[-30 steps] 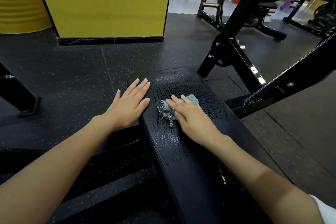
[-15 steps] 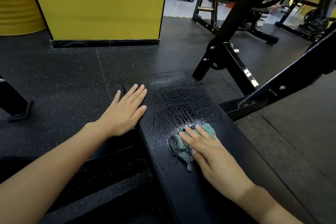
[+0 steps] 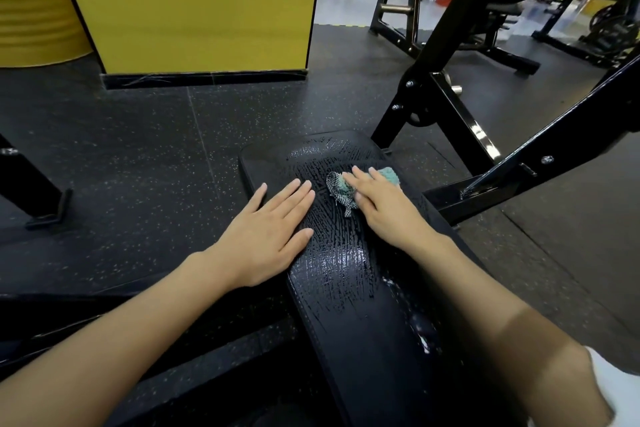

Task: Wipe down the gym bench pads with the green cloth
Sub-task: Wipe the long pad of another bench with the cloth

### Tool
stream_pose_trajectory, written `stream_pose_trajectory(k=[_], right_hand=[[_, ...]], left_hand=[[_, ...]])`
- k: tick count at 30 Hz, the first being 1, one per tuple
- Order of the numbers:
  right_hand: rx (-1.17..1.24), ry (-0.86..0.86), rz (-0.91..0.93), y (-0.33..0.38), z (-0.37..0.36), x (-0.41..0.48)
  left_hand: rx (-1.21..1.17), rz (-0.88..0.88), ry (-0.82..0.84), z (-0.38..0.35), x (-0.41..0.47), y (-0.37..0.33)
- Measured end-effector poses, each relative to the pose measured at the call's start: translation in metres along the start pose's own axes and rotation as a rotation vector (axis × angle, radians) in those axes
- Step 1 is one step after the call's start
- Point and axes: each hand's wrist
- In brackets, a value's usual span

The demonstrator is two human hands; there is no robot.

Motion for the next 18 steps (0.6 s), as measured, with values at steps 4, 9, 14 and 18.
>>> stream_pose_trajectory(k=[4,9,14,18], right_hand=[[0.005,0.005,0.012,0.001,-0.008,-0.032],[0.028,-0.007,0.065,0.003,-0.024,-0.103],[0.009,0.041,0.033,0.005,-0.035,-0.142],[0.056,0.016,0.056,0.000,-0.031,-0.132]], left_hand=[[-0.016,-0.006,0.005,0.000,0.000,0.003],[-0.024,-0.012,-0.002,-0.001,-0.001,0.002],[-0.018,-0.007,-0.003,0.000,-0.001,0.002],[-0.019,-0.001,-0.002,-0.001,-0.001,0.001]])
Point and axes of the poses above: each hand's wrist, its own x-axis towards the middle knuckle, its own z-axis out of the back of the hand, y = z × x, and after that the axes turned 14 degrees about y, right-handed
